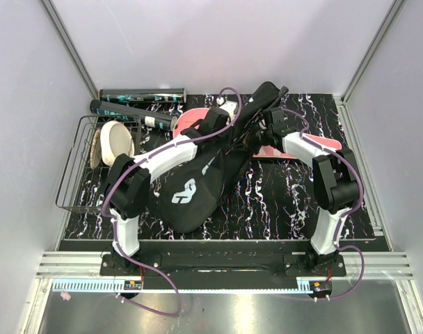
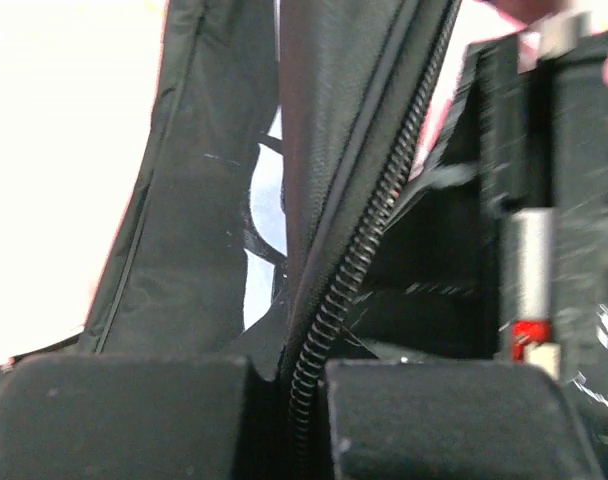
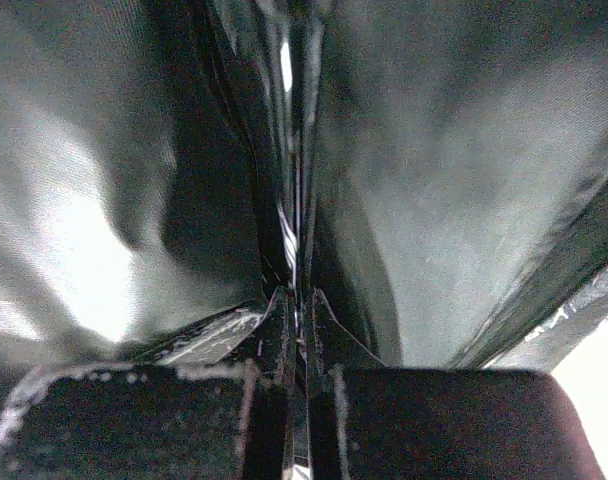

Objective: Pack up the badminton gear
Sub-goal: Place the racket in the racket bag.

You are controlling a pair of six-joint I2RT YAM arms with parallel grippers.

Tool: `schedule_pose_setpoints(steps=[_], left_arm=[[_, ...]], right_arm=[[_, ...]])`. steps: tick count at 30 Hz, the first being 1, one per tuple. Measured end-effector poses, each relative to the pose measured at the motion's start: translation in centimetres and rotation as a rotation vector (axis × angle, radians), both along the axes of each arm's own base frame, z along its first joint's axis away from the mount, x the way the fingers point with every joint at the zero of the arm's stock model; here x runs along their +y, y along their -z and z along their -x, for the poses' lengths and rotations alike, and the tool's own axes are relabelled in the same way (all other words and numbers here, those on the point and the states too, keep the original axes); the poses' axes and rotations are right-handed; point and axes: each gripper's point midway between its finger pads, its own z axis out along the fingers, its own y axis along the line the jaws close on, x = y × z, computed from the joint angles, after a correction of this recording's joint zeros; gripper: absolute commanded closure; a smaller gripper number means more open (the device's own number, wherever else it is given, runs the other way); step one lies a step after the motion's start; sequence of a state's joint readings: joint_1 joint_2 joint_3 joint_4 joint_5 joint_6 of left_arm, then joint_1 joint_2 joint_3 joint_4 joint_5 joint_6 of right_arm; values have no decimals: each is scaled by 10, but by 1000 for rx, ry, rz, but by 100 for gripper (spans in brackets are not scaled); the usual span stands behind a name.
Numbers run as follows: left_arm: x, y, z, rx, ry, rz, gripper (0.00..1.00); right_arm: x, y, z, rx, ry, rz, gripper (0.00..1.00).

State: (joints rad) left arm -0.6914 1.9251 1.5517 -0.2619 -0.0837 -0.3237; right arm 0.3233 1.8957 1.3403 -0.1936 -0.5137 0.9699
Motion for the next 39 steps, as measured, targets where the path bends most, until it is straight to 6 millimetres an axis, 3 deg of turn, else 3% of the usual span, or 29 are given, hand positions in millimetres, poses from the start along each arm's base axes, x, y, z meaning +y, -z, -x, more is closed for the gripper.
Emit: schedule_pose_setpoints(steps=[5,12,20,23,25,26,28,29,32,35,39], left_arm=[[-19,2,19,77,185,133,100],[-12,-17,22,234,283,435,100],[1,-15,32,412,254,496,100],[2,-10,34,469,210,511,100],[2,-10,34,498,179,528,100],[2,-11,33,511,165,544,100],[0,-17,28,508,148,589,100],[-1,-20,25,499,143,605,100],[-2,-27,18,480,134,638,100],[-3,-30,16,481,126,656,100],[-2,-28,17,494,116,667,100]], right_arm=[[11,16,35,10,-139,-38,100],[22,4,44,-74,-188,-56,100],[39,18,59,-128,-264,37,100],[37,24,62,-114,-271,55,86],[35,24,62,-115,-274,61,69],[33,23,62,-118,-271,62,55],[26,21,70,-90,-283,51,44],[24,17,75,-84,-296,47,38],[14,-10,82,-109,-309,21,34],[-28,-48,60,-166,-205,-3,28],[-83,-96,13,-284,-49,6,26]])
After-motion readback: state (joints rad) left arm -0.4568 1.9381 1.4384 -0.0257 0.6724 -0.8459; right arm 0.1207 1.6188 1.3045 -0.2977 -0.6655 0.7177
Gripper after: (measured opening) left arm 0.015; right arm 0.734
